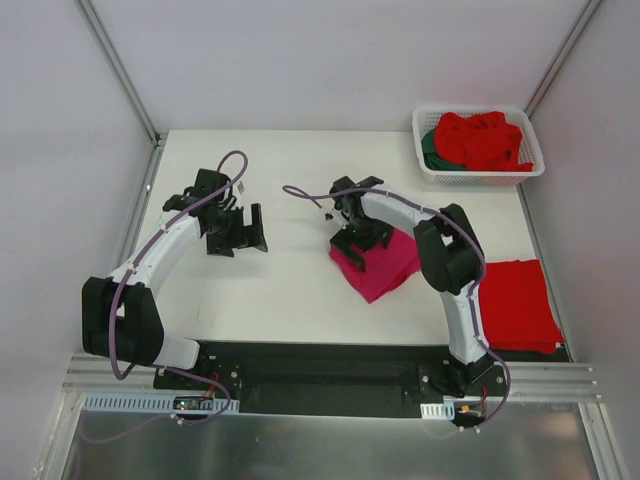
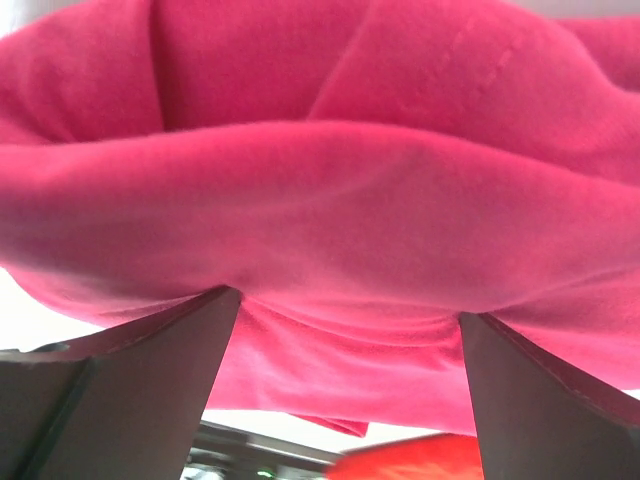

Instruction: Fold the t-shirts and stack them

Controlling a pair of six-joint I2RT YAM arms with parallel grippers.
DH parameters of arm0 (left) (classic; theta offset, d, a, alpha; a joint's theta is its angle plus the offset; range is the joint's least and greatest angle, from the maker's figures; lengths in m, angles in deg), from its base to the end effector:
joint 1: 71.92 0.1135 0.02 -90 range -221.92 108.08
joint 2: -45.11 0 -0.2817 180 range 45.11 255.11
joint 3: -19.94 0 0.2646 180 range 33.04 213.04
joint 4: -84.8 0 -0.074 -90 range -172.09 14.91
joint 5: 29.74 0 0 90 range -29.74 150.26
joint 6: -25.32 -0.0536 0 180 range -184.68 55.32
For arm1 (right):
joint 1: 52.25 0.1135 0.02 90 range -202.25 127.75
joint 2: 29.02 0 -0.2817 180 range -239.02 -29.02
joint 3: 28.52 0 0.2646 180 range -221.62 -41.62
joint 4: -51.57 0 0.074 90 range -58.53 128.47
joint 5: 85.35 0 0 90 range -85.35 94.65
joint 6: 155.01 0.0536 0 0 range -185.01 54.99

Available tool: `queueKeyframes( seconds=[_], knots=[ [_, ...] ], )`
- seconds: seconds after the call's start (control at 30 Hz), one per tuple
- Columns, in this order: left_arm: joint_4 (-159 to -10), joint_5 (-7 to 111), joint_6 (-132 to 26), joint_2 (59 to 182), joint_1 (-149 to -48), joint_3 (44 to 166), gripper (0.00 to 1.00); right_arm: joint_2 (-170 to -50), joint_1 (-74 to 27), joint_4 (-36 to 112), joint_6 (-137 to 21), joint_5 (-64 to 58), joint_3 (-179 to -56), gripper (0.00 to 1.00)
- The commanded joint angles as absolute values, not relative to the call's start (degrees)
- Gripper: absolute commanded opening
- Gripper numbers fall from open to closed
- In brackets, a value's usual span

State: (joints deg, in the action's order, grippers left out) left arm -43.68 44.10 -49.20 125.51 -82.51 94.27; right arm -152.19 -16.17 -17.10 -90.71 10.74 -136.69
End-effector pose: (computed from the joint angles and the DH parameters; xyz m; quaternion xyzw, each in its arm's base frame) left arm 0.2955 -0.0704 0.2573 -0.0014 0.9515 -0.1938 0.2387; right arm 0.3620 0.2567 0.1543 -0.5094 0.8571 -0.0478 0.0597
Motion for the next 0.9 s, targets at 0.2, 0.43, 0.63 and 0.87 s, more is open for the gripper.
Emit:
queueKeyframes(
  seconds=[0.2,0.43,0.63,0.87],
  knots=[
    [-41.93,43.30,-51.06,124.13,-83.35,96.32,0.99,-148.11,-13.84,-6.10,-113.17,9.93,-134.43,0.96],
    [-41.75,43.56,-50.71,123.69,-83.35,95.88,0.99,-146.27,-12.44,-0.82,-123.10,6.16,-132.77,0.96],
    [-41.84,44.88,-50.53,123.77,-83.35,95.88,0.99,-143.37,-9.63,1.20,-128.91,5.44,-130.05,0.96],
    [-41.75,44.79,-50.36,123.86,-83.35,96.15,0.99,-134.49,-8.74,2.00,-116.80,9.12,-129.86,0.96]
  ],
)
